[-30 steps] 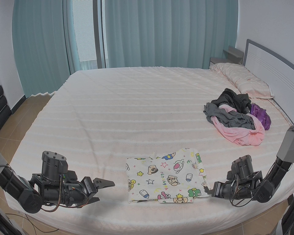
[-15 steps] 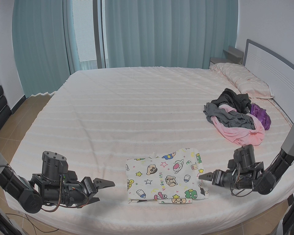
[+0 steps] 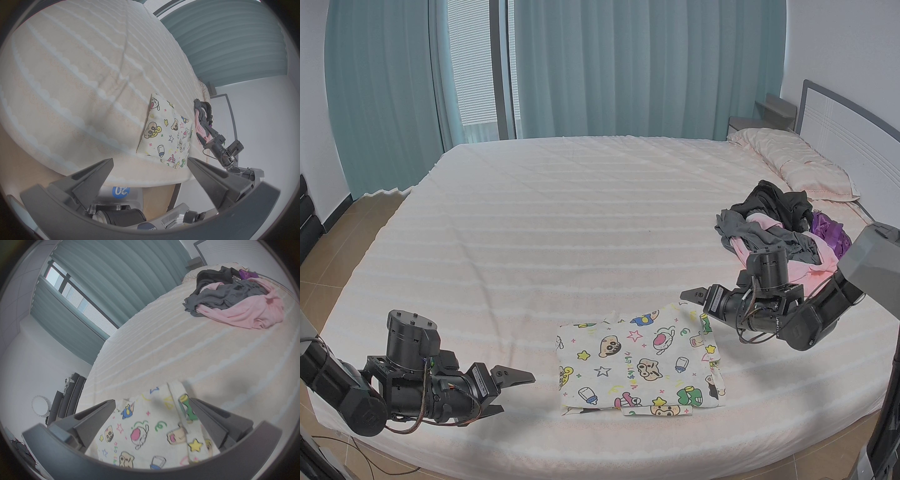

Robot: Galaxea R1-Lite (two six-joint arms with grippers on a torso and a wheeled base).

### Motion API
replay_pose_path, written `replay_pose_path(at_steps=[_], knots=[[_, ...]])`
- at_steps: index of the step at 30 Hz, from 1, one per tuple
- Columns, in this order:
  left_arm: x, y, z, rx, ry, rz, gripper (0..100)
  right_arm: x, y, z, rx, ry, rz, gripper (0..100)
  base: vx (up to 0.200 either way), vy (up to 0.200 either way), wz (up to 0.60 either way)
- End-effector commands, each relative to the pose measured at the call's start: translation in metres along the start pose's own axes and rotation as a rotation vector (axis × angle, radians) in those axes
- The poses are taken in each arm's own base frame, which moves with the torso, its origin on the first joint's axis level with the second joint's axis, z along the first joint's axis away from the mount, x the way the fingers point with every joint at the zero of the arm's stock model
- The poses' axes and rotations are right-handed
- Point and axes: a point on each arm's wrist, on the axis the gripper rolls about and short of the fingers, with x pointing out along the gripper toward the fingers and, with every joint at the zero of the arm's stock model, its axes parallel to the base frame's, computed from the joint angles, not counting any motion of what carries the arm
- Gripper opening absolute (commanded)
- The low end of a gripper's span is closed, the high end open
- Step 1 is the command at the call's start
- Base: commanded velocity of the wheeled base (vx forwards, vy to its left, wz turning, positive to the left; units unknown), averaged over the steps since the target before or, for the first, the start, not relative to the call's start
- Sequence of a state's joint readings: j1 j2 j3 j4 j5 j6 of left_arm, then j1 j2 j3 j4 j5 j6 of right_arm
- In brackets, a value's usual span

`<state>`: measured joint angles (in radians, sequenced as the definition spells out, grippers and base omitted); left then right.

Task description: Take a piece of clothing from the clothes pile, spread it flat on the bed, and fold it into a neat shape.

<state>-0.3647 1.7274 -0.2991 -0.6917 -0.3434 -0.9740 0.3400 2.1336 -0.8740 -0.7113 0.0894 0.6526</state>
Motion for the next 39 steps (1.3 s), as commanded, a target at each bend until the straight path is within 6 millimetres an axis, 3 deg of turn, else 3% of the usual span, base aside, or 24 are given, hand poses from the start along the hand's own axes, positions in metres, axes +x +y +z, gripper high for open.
replay_pose_path(at_steps=[1,19,20,31,39], knots=[[0.003,0.002,0.0,-0.005,0.008,0.012,100,0.035,0.001,-0.011,-0.012,0.029,0.007,100,0.0,0.0,0.0],[0.003,0.002,0.0,-0.005,0.008,0.012,100,0.061,0.0,-0.006,-0.008,0.031,-0.008,100,0.0,0.0,0.0],[0.003,0.002,0.0,-0.005,0.008,0.012,100,0.062,-0.001,-0.007,-0.008,0.031,-0.01,0,0.0,0.0,0.0],[0.003,0.002,0.0,-0.005,0.01,0.011,100,0.061,-0.019,0.001,0.024,0.016,-0.046,0,0.0,0.0,0.0],[0.003,0.001,-0.001,-0.003,0.011,0.009,100,0.058,-0.022,0.005,0.081,-0.003,-0.058,0,0.0,0.0,0.0]])
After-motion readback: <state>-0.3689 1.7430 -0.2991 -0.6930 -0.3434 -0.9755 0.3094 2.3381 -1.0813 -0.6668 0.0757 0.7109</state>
